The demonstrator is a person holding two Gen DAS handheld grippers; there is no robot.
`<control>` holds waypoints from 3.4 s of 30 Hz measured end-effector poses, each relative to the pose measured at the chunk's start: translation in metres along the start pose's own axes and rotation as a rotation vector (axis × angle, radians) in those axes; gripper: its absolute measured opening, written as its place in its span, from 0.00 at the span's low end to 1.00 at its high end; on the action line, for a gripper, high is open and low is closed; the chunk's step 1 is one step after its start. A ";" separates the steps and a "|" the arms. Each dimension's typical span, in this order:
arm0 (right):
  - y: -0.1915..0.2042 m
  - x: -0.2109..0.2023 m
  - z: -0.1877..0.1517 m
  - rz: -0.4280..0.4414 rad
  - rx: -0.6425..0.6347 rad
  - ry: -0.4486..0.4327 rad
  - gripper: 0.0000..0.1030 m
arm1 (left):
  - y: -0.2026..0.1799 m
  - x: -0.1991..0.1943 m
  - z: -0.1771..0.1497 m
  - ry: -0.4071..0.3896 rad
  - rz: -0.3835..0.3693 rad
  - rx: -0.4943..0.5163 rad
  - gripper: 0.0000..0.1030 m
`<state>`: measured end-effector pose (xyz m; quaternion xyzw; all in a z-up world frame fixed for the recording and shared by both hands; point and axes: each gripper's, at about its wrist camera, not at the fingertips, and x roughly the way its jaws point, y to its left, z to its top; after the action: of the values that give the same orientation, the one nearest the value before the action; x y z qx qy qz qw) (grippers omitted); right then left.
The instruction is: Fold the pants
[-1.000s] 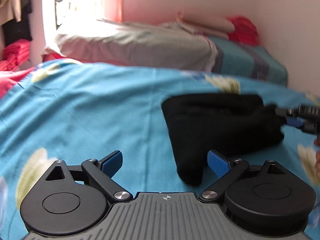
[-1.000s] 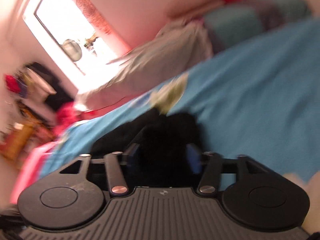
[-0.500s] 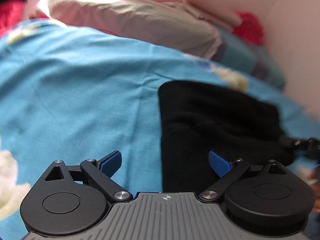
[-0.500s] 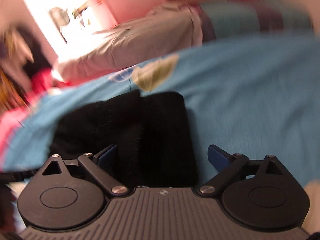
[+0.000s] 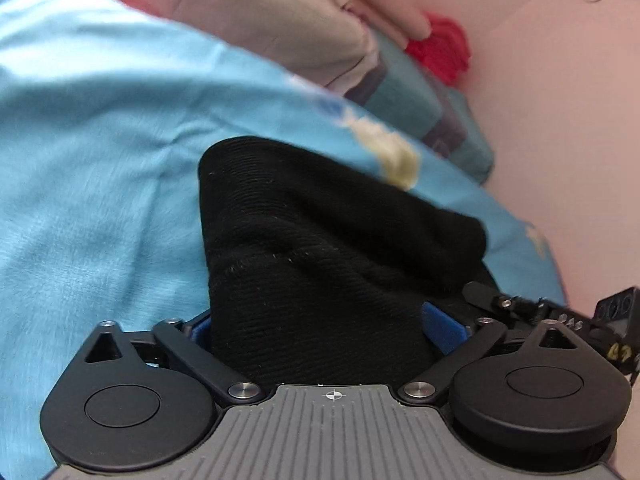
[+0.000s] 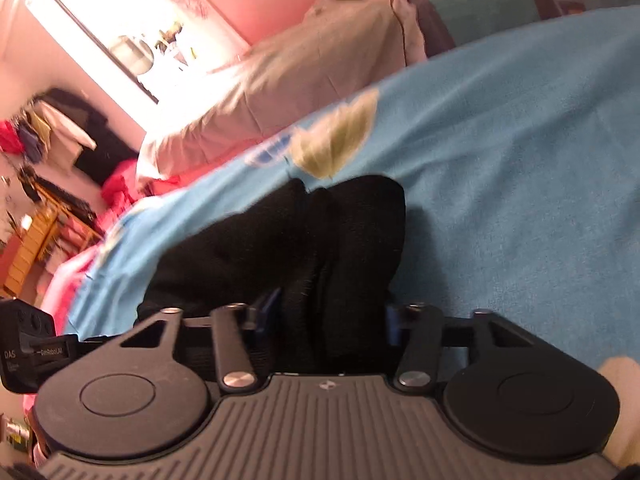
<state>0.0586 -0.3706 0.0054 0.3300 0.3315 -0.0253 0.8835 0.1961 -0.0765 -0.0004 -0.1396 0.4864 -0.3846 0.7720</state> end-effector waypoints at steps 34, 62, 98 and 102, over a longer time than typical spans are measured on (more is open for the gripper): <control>0.013 -0.151 -0.131 -0.479 -0.315 -0.197 0.77 | -0.154 -0.036 -0.168 -0.007 0.407 0.280 1.00; -0.023 -0.222 -0.190 -0.468 -0.057 -0.113 0.88 | -0.176 -0.087 -0.217 -0.066 0.528 0.375 1.00; 0.028 -0.207 -0.210 -0.361 -0.270 -0.025 0.94 | -0.186 -0.064 -0.252 0.092 0.546 0.387 1.00; 0.027 -0.203 -0.208 -0.365 -0.268 -0.015 0.94 | -0.183 -0.059 -0.250 0.106 0.543 0.381 1.00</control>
<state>-0.2106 -0.2601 0.0259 0.1438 0.3798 -0.1429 0.9026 -0.1159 -0.1156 0.0237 0.1623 0.4646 -0.2555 0.8322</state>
